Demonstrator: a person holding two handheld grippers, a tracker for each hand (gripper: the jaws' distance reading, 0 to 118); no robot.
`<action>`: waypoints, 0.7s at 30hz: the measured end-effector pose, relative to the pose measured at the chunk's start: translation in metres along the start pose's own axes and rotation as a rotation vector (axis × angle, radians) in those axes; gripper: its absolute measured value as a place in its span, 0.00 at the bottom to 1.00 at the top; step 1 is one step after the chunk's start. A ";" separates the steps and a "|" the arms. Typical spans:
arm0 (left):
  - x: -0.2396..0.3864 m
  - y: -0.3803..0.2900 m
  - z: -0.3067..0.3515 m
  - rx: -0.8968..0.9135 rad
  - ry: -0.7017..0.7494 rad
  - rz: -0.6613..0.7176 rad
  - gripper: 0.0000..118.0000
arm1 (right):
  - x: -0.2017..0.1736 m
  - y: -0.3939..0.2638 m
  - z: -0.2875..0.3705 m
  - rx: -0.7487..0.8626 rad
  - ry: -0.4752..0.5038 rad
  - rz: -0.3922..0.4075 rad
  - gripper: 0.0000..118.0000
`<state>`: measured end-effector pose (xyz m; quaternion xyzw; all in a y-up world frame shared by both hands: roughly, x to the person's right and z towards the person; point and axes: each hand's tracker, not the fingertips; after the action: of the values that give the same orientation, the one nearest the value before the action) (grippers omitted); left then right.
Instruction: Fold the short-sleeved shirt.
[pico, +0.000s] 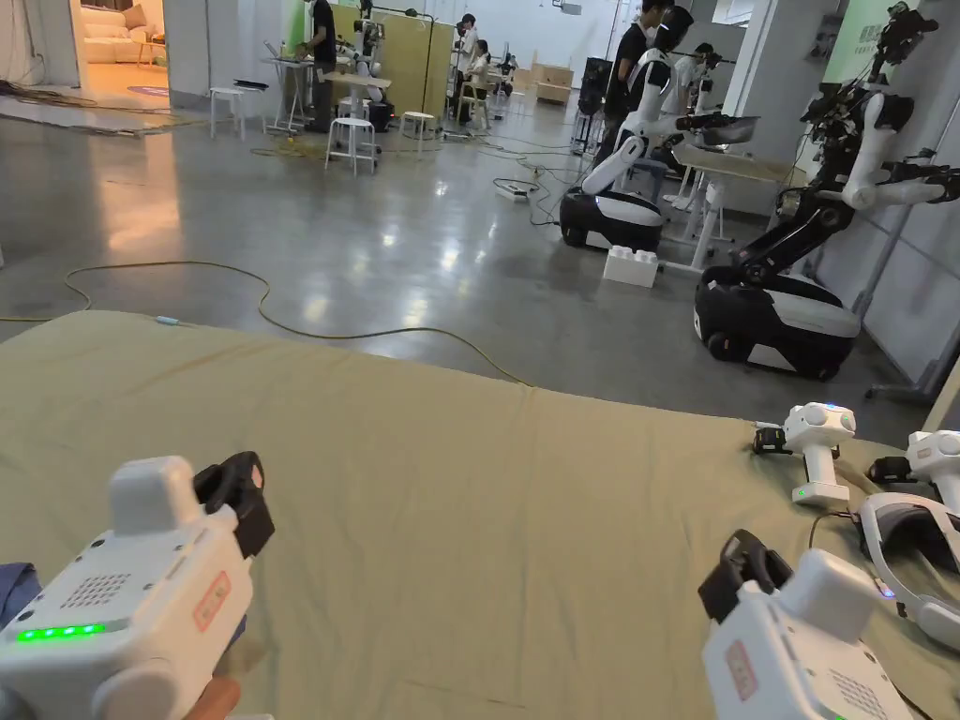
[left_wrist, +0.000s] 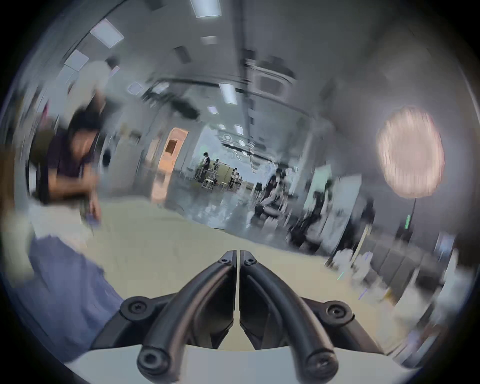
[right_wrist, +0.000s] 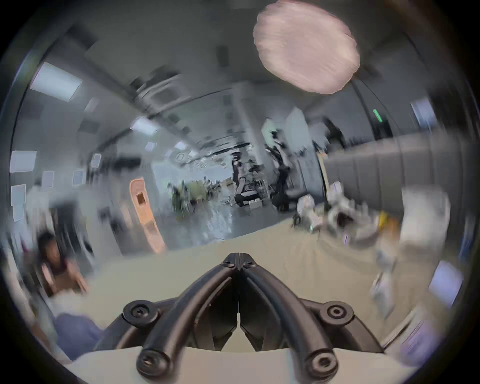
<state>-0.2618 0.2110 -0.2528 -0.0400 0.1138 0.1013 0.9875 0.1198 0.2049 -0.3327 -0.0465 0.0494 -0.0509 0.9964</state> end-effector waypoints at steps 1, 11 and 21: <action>0.010 0.002 -0.001 -0.015 0.014 -0.162 0.02 | -0.010 0.001 0.001 0.008 0.015 0.170 0.00; 0.058 -0.052 -0.014 -0.053 0.087 -1.469 0.02 | -0.050 -0.038 -0.003 0.100 0.000 1.355 0.00; 0.024 -0.024 -0.013 -0.119 -0.036 -0.322 0.02 | -0.037 -0.017 -0.003 -0.085 0.045 0.396 0.00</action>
<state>-0.2369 0.1907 -0.2701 -0.1144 0.0819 -0.0509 0.9887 0.0809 0.1920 -0.3309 -0.0768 0.0817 0.1472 0.9827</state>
